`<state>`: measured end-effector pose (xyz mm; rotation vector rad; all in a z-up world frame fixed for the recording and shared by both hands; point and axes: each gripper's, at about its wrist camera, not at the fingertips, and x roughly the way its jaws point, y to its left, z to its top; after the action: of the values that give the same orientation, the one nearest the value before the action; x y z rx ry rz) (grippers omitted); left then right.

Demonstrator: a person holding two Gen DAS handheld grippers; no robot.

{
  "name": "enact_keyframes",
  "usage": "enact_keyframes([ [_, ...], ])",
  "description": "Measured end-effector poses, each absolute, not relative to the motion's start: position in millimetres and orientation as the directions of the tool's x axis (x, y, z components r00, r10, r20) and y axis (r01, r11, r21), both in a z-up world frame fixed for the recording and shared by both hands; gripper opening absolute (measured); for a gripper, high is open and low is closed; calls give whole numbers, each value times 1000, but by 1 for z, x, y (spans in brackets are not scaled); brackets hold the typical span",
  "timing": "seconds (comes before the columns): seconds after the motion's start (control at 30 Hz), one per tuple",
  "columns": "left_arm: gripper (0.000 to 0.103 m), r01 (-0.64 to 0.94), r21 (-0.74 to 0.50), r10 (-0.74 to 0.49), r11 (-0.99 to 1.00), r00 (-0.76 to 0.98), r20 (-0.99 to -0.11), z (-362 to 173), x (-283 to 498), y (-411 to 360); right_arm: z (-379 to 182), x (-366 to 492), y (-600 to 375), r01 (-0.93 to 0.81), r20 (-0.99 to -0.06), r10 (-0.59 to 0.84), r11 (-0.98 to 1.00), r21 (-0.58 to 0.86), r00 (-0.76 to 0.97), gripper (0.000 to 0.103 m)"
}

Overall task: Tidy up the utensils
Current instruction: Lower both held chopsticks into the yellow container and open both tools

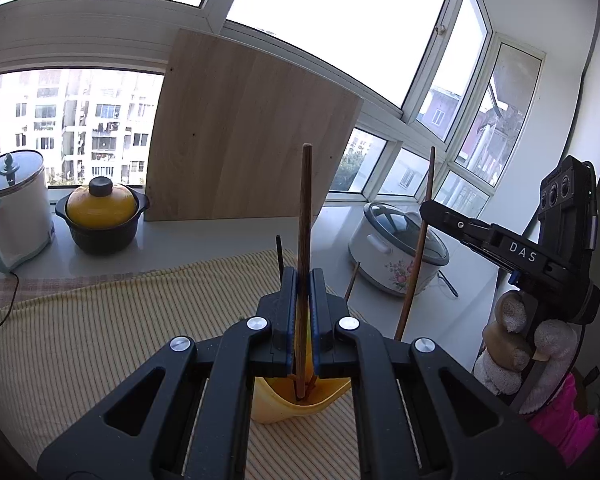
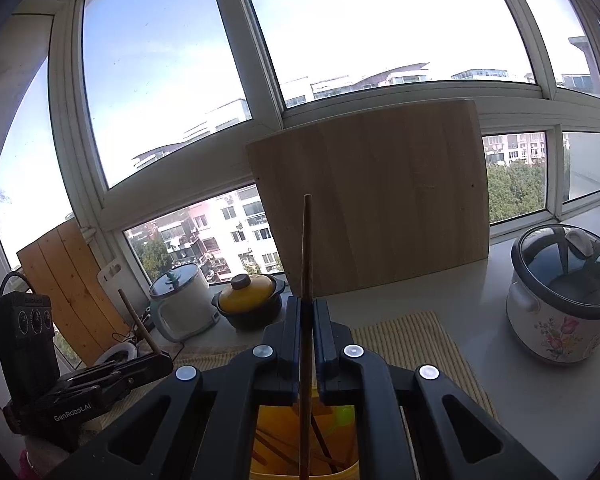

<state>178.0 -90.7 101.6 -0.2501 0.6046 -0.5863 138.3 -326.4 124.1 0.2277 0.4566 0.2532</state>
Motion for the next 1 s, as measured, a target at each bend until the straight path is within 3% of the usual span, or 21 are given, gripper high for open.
enact_keyframes([
  [0.57,4,437,-390,-585,811,627,-514,80,186,-105,93,157,-321,-162,-451,273,949,269,850,3],
  [0.83,4,428,-391,-579,815,632,-515,78,187,-104,111,155,-328,-144,-400,247,952,270,882,3],
  [1.0,4,422,-396,-578,816,628,-522,75,186,-103,104,159,-318,-152,-417,235,963,223,878,3],
])
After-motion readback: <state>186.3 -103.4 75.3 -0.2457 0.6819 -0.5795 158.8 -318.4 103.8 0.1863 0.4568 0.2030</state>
